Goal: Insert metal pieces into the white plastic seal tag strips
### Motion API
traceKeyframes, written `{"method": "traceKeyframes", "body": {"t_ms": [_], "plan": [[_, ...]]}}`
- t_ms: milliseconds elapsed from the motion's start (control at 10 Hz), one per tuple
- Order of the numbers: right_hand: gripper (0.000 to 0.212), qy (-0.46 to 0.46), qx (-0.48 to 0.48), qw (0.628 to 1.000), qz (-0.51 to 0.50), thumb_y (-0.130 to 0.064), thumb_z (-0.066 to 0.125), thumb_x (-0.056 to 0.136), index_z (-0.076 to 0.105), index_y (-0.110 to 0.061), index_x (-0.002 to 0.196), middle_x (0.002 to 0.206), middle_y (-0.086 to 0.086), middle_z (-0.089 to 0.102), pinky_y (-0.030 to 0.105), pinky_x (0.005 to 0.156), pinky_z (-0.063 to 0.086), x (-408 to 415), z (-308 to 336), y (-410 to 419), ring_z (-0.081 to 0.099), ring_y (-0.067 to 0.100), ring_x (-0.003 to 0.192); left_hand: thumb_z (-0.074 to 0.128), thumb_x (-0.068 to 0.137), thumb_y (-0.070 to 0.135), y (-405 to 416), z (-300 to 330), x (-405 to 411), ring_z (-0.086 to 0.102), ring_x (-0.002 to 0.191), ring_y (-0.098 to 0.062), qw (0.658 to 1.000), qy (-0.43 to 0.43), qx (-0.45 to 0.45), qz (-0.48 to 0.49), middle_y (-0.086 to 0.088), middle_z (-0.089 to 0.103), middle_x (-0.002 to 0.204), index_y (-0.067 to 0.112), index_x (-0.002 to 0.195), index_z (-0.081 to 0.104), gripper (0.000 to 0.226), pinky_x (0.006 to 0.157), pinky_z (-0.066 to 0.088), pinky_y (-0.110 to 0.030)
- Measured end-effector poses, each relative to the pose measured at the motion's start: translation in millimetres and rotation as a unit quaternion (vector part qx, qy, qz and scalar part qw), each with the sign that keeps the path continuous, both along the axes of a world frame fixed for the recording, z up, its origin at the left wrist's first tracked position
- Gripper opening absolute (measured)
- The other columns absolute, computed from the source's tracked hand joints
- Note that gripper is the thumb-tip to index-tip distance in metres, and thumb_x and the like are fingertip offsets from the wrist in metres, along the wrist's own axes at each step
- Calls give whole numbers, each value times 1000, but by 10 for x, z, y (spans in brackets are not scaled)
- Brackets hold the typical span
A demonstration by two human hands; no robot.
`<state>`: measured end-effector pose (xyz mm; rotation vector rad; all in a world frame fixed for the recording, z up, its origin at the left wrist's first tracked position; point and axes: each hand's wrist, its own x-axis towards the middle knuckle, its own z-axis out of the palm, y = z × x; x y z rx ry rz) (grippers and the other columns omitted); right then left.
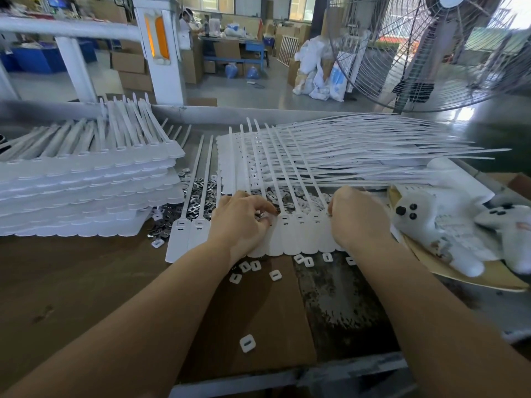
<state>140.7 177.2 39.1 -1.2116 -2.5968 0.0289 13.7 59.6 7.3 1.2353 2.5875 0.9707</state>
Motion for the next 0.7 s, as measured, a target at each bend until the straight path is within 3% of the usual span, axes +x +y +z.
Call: {"method": "traceKeyframes", "body": {"t_ms": [100,200,300,400,500,600,700], "plan": [[35,-16,7,1000,1,9,47,81,32,-15,60,60,0,38,27,53,31,13,19,-60,38,18,56,62,86,30,-10,16,8,38,115,-21,1000,-4,18,10,6,47,103,36,85,57,8,99,31,-30],[35,-31,29,999,0,10,47,80,32,-15,60,58,1,38,25,45,24,28,56,-113,34,15,50,67,83,28,-21,21,3,44,107,-21,999,0,33,12,8,46,92,31,79,59,9,99,38,-35],[29,-29,29,999,-6,10,46,80,37,-13,64,58,1,39,25,46,25,49,58,-133,35,15,50,67,83,28,-32,44,22,47,97,-18,999,16,37,13,14,44,79,29,80,63,5,93,40,-36],[19,-12,10,1000,0,7,50,83,55,-12,85,68,1,54,30,59,41,67,58,-129,52,22,67,63,87,29,-34,60,37,47,99,-16,998,61,16,15,13,53,86,28,89,70,7,95,39,-39],[22,-5,-19,1000,-1,2,51,85,64,-13,96,85,4,65,30,64,47,103,68,-126,61,24,80,57,91,26,-47,88,33,51,104,-18,996,89,-15,7,8,59,102,29,99,71,16,96,39,-38],[22,16,-12,1000,1,-2,51,87,67,-14,96,82,5,68,33,62,50,189,120,-143,63,24,73,49,95,29,-92,153,52,48,111,-18,989,134,-54,-10,8,57,111,33,110,66,23,98,34,-35],[19,125,-11,992,16,-8,52,89,69,-14,96,73,3,68,31,52,47,352,218,-213,52,13,55,47,95,35,-252,177,150,44,115,-15,987,151,-44,-18,11,56,115,32,114,63,25,98,29,-31]]}}
